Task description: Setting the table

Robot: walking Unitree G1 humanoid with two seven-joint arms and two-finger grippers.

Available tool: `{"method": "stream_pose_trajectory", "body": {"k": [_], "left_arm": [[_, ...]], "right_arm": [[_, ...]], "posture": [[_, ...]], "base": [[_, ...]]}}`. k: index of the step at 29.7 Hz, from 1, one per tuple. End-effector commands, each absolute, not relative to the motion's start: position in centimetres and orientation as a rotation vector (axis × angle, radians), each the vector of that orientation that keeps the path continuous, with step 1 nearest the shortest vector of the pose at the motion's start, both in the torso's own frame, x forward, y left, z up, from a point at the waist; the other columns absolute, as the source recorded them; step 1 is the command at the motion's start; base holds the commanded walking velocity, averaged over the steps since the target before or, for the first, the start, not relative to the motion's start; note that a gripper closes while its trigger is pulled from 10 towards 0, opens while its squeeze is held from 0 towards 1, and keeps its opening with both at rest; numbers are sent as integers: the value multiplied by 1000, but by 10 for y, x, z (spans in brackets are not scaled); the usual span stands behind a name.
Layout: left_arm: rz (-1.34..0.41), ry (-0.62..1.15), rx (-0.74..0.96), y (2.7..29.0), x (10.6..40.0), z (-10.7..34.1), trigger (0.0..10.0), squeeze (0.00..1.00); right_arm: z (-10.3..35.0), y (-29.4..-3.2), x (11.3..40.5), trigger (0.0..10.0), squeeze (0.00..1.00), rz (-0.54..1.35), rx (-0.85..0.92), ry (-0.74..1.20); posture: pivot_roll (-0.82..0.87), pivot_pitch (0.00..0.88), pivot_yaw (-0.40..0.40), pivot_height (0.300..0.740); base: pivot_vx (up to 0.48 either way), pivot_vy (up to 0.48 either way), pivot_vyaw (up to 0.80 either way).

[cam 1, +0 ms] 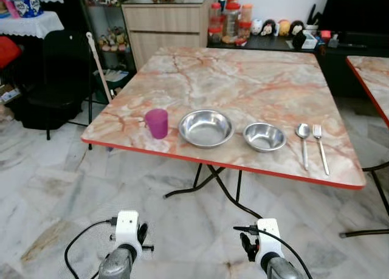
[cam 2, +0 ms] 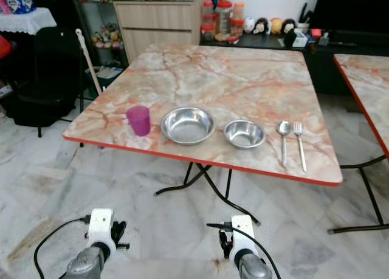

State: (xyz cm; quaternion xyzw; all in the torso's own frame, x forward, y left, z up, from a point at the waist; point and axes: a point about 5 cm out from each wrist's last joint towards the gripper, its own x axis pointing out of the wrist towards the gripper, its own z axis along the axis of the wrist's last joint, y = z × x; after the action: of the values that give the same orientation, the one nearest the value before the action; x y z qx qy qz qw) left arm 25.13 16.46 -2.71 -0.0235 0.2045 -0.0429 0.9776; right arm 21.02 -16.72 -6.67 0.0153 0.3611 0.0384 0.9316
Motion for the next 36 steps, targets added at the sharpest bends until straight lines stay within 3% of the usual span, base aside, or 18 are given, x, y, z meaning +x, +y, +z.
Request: {"method": "stream_pose_trajectory", "body": {"k": [1,7,13,14,16,17,26,36], "left_arm": [[-86,294,-73,164,268,-8,10000,1000],[-100,71,-102,164,291,30,10000,1000],[-148,-37,-75,160,293,51,10000,1000],[-163,-49,-77,158,292,54,10000,416],[-173,-53,-77,157,292,56,10000,416],[-197,-59,-74,154,290,58,10000,0],[-273,-9,-125,131,293,55,10000,0],[-268,-35,-141,130,306,68,10000,0]], "right_arm": [[-68,-170,207,10000,0,66,29,750],[-69,-171,206,10000,0,56,30,756],[-69,-172,206,10000,0,44,33,757],[-69,-172,206,10000,0,41,35,758],[-69,-172,206,10000,0,39,36,759],[-70,-172,205,10000,0,37,37,762],[-70,-169,206,10000,0,24,65,774],[-68,-170,208,10000,0,17,75,755]], "posture": [[12,0,21,740],[12,0,26,740],[14,0,31,740],[14,0,31,740],[19,0,30,740],[19,0,30,740],[9,0,40,740],[-1,0,40,740]], "base": [[0,0,0],[0,0,0],[0,0,0],[0,0,0],[0,0,0],[0,0,0],[0,0,-60],[212,0,-195]]}}
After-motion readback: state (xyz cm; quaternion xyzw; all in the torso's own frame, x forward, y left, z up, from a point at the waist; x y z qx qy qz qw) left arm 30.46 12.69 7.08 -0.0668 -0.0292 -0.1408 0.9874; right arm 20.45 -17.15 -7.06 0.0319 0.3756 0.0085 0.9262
